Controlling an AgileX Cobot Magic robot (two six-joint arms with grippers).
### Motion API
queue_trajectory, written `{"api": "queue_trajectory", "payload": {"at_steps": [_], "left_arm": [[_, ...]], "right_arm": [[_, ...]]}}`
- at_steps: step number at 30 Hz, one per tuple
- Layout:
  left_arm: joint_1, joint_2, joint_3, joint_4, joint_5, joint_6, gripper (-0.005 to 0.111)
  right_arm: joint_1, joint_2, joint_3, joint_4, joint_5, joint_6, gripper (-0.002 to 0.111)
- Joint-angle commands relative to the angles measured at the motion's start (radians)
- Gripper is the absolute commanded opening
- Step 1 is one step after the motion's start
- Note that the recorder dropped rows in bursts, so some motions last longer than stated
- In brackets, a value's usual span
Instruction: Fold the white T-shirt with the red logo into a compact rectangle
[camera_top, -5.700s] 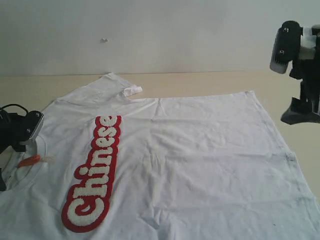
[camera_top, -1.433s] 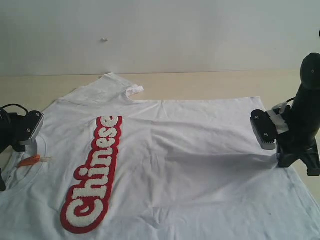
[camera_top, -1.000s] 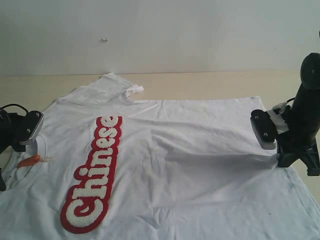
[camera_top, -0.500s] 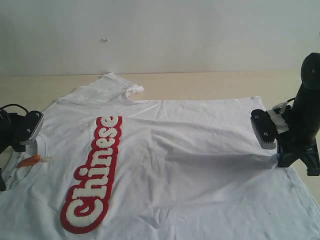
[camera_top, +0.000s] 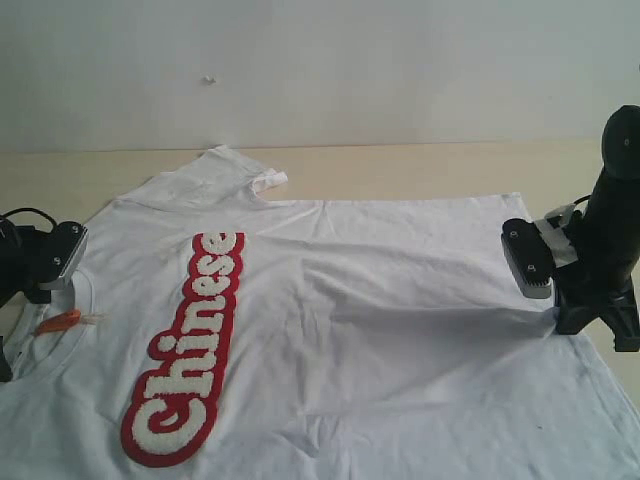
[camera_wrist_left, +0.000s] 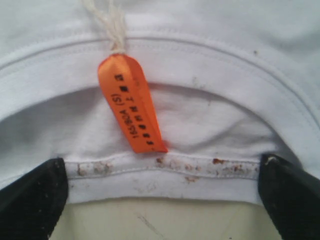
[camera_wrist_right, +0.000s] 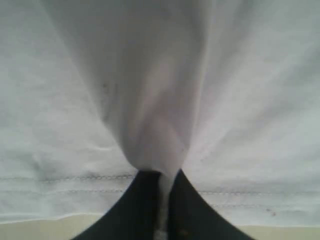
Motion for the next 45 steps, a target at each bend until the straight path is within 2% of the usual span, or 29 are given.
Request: {"api": "queue_trajectory", "payload": {"at_steps": [1, 16, 30, 33, 36, 39, 40, 41, 45], "left_arm": [[0.003, 0.05, 0.018, -0.001, -0.018, 0.004, 0.105], [0.003, 0.05, 0.018, -0.001, -0.026, 0.004, 0.105], [0.003, 0.056, 0.018, -0.001, -0.095, 0.004, 0.105], [0.003, 0.056, 0.018, -0.001, -0.095, 0.007, 0.101], [0.003, 0.056, 0.018, -0.001, -0.089, 0.003, 0.08], [0.003, 0.056, 0.018, -0.001, -0.042, 0.005, 0.037], [0.003, 0.056, 0.018, -0.001, -0.026, 0.005, 0.014], [0.003, 0.056, 0.018, -0.001, -0.011, 0.008, 0.001], [0.003, 0.056, 0.018, 0.002, -0.006, 0.003, 0.002]], "right_arm": [[0.002, 0.016, 0.008, 0.004, -0.025, -0.001, 0.0], [0.002, 0.016, 0.008, 0.004, -0.014, -0.001, 0.0], [0.002, 0.016, 0.008, 0.002, -0.018, -0.001, 0.0], [0.002, 0.016, 0.008, 0.002, -0.018, -0.001, 0.0], [0.002, 0.016, 0.008, 0.002, -0.018, -0.001, 0.0], [0.002, 0.016, 0.008, 0.002, -0.018, -0.001, 0.0], [0.002, 0.016, 0.008, 0.002, -0.018, -0.001, 0.0], [0.002, 0.016, 0.008, 0.002, -0.018, -0.001, 0.0], [0.002, 0.016, 0.008, 0.002, -0.018, -0.001, 0.0]]}}
